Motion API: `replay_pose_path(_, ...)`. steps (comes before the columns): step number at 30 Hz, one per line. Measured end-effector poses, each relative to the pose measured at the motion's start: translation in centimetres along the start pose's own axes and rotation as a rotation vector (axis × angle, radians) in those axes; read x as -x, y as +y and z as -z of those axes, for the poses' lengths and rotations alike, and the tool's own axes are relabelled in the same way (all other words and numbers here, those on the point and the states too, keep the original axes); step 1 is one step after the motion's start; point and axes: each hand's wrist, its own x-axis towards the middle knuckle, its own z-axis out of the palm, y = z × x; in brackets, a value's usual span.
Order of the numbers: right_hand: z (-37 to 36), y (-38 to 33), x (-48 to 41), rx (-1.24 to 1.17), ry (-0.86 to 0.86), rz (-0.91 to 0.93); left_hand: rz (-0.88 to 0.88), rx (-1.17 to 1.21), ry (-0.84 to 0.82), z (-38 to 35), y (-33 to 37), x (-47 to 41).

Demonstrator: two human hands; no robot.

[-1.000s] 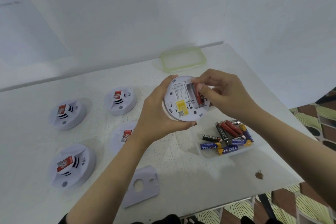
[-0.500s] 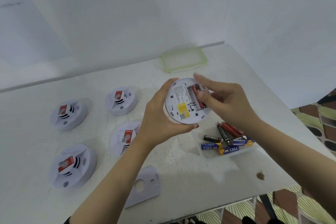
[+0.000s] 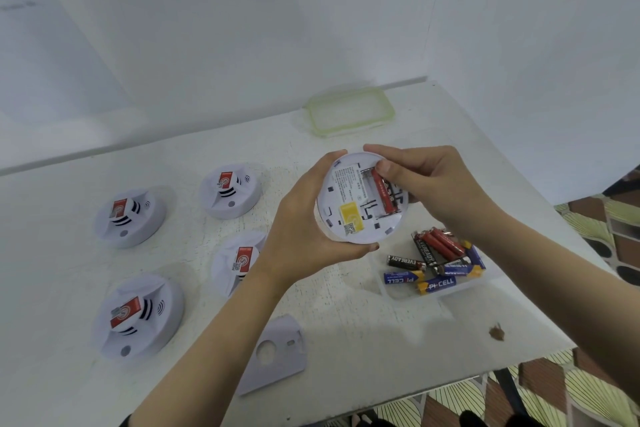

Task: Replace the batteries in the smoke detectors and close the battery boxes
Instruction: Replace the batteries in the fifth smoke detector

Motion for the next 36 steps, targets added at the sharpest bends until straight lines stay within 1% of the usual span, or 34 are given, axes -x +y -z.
replay_pose_path(6,-0.1,0.1,0.1,0.033,0.004,0.017,-0.011,0.012,0.003,-0.2,0.0,0.1)
replay_pose_path(10,0.1,0.0,-0.4,0.073,-0.051,-0.043,0.014,0.015,0.002,-0.2,-0.4,-0.1)
replay_pose_path(13,1.3,0.4,-2.0,0.245,-0.023,-0.104,0.02,-0.01,0.04,0.5,-0.5,-0.2)
replay_pose_path(15,2.8,0.9,-3.4,0.507,-0.01,-0.111,0.01,-0.033,0.069,1.1,-0.5,-0.2)
replay_pose_path(17,4.1,1.2,-4.7,0.785,-0.107,-0.152,-0.002,-0.052,0.092,1.6,-0.7,-0.2)
replay_pose_path(18,4.5,1.4,-5.3,0.871,-0.188,-0.199,-0.007,-0.063,0.098,1.7,-0.7,-0.2)
replay_pose_path(20,4.7,1.7,-6.0,0.973,-0.356,-0.302,-0.015,-0.076,0.103,2.0,-0.8,-0.2)
replay_pose_path(22,4.6,2.2,-6.6,1.052,-0.45,-0.346,-0.027,-0.084,0.098,2.1,-0.9,-0.1)
replay_pose_path(24,4.4,2.4,-7.0,1.102,-0.458,-0.337,-0.028,-0.09,0.097,2.2,-1.0,0.0)
replay_pose_path(28,4.2,2.4,-7.4,1.099,-0.381,-0.286,-0.026,-0.092,0.097,2.2,-1.2,0.1)
replay_pose_path(32,4.1,2.5,-7.6,1.148,-0.435,-0.324,-0.023,-0.096,0.097,2.3,-1.6,0.2)
replay_pose_path(34,4.2,2.8,-7.7,1.179,-0.417,-0.319,-0.016,-0.095,0.101,2.2,-1.7,0.2)
replay_pose_path(36,4.4,3.0,-7.8,1.138,-0.378,-0.301,-0.013,-0.096,0.102,2.2,-1.7,0.2)
